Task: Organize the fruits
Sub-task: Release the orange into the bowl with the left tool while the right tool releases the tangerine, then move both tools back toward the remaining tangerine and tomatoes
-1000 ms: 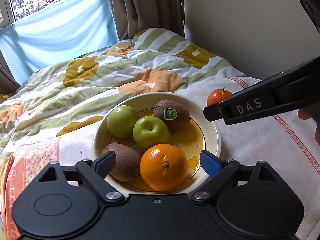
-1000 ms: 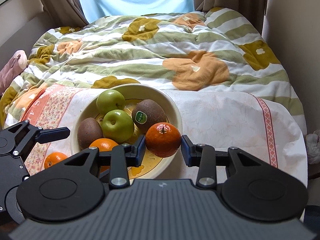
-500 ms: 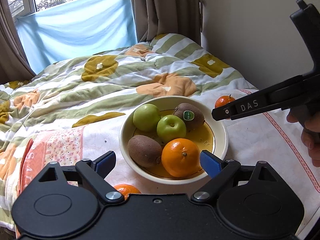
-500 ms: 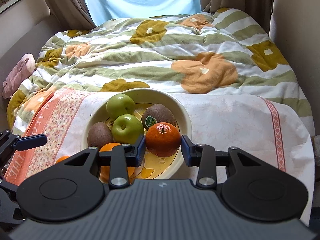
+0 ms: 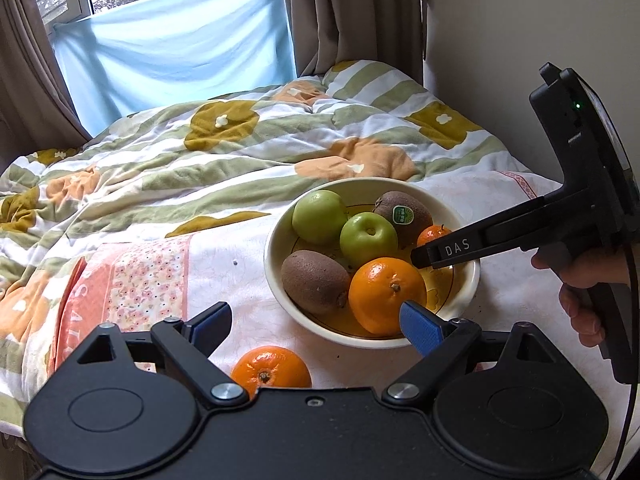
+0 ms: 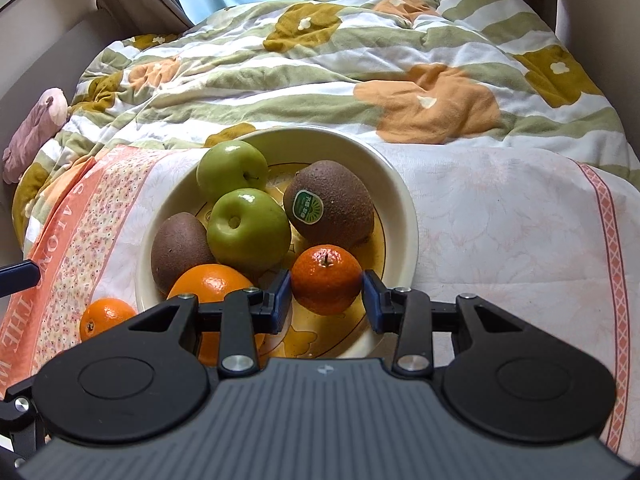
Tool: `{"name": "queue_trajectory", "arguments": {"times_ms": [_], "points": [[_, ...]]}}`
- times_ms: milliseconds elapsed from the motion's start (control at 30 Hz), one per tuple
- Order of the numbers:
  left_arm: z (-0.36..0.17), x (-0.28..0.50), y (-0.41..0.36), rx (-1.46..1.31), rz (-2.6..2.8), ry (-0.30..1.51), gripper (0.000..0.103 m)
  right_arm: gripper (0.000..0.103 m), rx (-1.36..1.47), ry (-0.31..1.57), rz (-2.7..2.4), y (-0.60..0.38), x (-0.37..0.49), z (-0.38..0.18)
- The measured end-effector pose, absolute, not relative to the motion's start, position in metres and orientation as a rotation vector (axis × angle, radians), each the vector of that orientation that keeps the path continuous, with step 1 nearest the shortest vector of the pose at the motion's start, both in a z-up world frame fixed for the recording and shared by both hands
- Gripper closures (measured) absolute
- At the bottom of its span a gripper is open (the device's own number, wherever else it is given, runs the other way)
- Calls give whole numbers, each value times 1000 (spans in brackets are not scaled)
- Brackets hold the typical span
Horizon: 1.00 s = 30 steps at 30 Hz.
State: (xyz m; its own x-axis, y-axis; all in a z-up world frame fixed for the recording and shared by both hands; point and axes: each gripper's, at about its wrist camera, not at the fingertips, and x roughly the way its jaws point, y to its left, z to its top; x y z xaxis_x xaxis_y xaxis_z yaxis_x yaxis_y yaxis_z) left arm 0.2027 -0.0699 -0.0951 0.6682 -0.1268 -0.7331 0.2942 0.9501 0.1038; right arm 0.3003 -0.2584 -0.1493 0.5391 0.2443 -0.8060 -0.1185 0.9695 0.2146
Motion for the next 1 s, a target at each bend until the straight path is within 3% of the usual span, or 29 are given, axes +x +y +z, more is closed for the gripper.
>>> {"name": "queue_trajectory", "arguments": {"times_ms": [33, 67, 267, 1000], "points": [[-96, 204, -69, 220, -240, 811, 9, 47, 134, 967, 214, -257, 299, -149], [-98, 204, -70, 221, -239, 813, 9, 33, 132, 956, 214, -256, 298, -149], [-102, 203, -68, 205, -229, 826, 9, 0, 125, 880, 232, -253, 290, -139], [-54, 143, -65, 163, -154, 727, 9, 0, 58, 784, 259, -257, 218, -62]]}}
